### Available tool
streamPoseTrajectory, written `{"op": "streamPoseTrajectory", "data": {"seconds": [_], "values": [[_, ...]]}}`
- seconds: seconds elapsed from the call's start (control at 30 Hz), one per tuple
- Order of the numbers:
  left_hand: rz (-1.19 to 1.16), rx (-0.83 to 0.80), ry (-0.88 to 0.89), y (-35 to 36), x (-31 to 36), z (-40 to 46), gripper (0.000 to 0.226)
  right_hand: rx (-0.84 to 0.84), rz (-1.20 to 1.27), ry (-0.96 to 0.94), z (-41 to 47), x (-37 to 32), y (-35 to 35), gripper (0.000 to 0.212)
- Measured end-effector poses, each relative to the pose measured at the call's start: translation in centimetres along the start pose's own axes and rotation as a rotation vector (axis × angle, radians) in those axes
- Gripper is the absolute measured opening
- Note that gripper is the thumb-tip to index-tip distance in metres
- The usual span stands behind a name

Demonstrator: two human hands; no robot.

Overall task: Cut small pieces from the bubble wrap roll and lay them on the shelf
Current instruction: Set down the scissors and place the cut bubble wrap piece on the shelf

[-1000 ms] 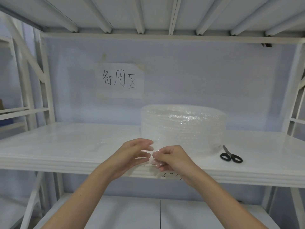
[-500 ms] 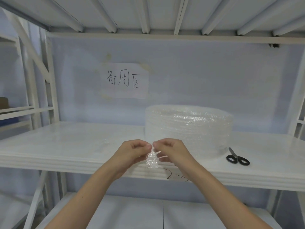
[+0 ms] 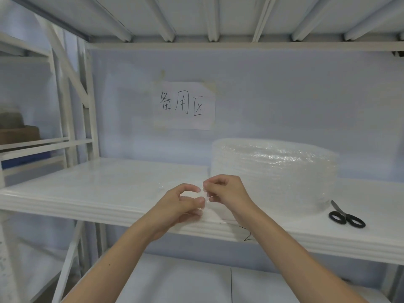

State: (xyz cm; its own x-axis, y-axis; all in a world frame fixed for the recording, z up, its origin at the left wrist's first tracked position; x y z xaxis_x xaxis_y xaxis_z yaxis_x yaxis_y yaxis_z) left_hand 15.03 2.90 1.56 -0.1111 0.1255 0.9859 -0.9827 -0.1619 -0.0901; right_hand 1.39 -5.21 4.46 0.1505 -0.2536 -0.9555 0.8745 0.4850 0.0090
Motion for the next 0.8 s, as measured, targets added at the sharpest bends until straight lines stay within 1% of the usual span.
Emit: {"op": "streamPoseTrajectory", "data": {"seconds": [0.1,0.23,0.4,0.53,0.6,0.7,0.8], "values": [[0.035,0.08,0.021,-1.5,-0.2,0.0,0.035,0.025,0.037,0.007,1.6,0.6,1.4,0.009],[0.052,0.14,0.005,-3.6,-0.4,0.3,0.037,-0.042,0.092,0.074,2.9,1.7,3.4,0.023],[0.057,0.143,-0.014,-5.4,-0.7,0.4,0.038,-0.082,0.052,0.058,4.7,2.4,5.1,0.019],[0.103,0.218,-0.031,-7.4,-0.7,0.7,0.038,-0.056,0.061,0.057,6.7,3.0,6.0,0.02],[0.102,0.261,-0.024,-8.6,-0.7,0.7,0.033,-0.045,0.05,0.069,7.7,3.5,6.3,0.02],[0.022,0.349,0.02,-10.5,-0.9,0.6,0.016,-0.024,-0.004,0.109,9.3,4.6,6.7,0.022],[-0.096,0.436,0.058,-11.9,-1.4,0.5,0.014,-0.024,-0.056,0.141,10.3,5.6,7.2,0.022]]}}
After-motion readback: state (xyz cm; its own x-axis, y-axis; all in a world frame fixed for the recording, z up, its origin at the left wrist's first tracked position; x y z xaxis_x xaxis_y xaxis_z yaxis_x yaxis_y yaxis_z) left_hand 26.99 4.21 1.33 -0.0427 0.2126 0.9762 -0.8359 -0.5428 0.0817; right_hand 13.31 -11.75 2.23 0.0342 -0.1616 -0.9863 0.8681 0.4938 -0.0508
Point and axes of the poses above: each hand's wrist, its own z-axis towards the middle knuckle, its own y-axis out of the palm, x = y × z, the point moved 4 cm from there along z, towards the middle knuckle, and after that the axes turned 7 degrees about z, right-handed, at the moved point
